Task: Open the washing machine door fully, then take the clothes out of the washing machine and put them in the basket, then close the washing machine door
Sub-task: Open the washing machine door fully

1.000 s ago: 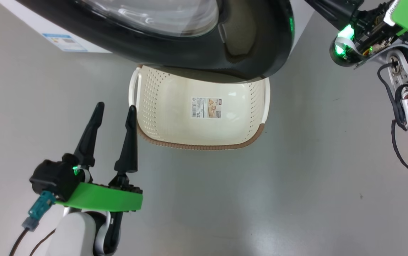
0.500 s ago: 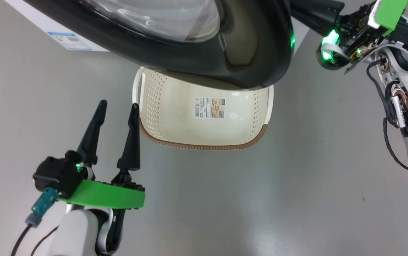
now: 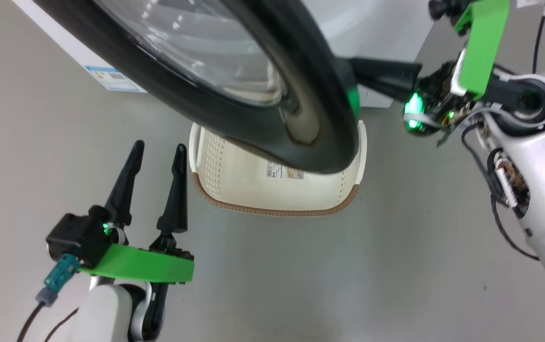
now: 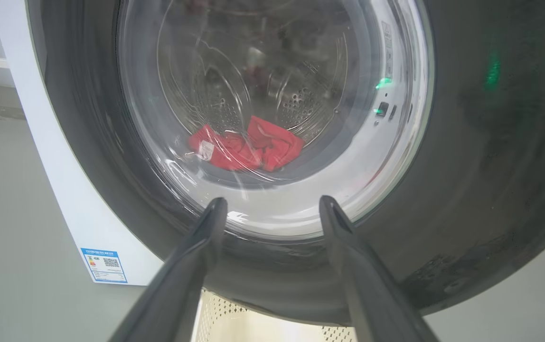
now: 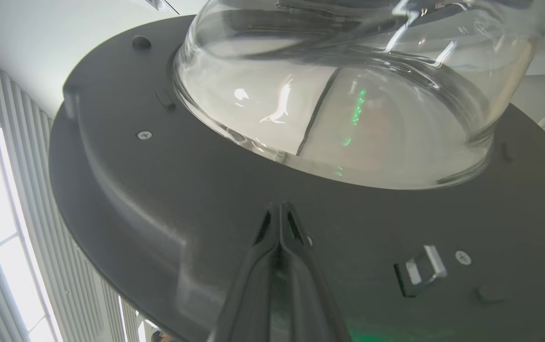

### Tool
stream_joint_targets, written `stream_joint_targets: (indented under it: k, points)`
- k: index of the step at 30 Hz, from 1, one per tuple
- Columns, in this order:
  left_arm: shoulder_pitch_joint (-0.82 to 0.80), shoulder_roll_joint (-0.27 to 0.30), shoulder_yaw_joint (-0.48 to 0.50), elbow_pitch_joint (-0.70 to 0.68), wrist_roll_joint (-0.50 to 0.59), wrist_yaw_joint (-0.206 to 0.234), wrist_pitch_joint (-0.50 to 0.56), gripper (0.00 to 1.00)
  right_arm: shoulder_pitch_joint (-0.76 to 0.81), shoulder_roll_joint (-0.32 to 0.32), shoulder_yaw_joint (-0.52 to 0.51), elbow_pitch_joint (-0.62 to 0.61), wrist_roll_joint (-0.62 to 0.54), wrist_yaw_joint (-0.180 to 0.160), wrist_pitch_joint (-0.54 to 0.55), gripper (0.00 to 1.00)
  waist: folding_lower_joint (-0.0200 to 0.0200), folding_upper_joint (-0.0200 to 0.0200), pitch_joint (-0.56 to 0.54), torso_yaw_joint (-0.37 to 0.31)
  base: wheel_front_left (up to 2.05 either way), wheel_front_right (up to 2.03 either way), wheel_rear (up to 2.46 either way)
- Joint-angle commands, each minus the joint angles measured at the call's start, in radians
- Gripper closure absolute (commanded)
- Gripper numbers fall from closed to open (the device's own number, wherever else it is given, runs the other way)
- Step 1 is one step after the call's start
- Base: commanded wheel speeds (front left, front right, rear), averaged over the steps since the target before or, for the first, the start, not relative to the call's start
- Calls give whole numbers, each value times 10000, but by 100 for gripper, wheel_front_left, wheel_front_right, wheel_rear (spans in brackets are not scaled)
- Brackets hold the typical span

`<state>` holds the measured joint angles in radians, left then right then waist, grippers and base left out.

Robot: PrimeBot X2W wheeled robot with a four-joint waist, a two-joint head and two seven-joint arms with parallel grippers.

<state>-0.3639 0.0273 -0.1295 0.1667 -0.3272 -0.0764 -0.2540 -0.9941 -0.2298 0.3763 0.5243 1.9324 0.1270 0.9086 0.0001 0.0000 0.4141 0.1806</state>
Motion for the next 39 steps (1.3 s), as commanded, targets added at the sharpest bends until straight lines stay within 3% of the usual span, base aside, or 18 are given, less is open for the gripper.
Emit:
stream_joint_targets:
  k: [1, 10, 39]
  points:
    - [221, 229, 323, -186, -41, 104, -78, 0, 385, 212, 161, -396, -184, 37, 154, 100, -1, 0, -288, 100, 0, 0, 0]
    - [593, 229, 455, -165, -114, 187, -78, 0, 1253, 400, 303, -673, -155, 37, 252, 100, -1, 0, -974, 449, 0, 0, 0]
    - [1517, 229, 319, 257, -351, 340, -78, 0, 3115, 1356, 794, -381, -264, 37, 302, 100, -1, 0, -2798, 2559, 0, 0, 0]
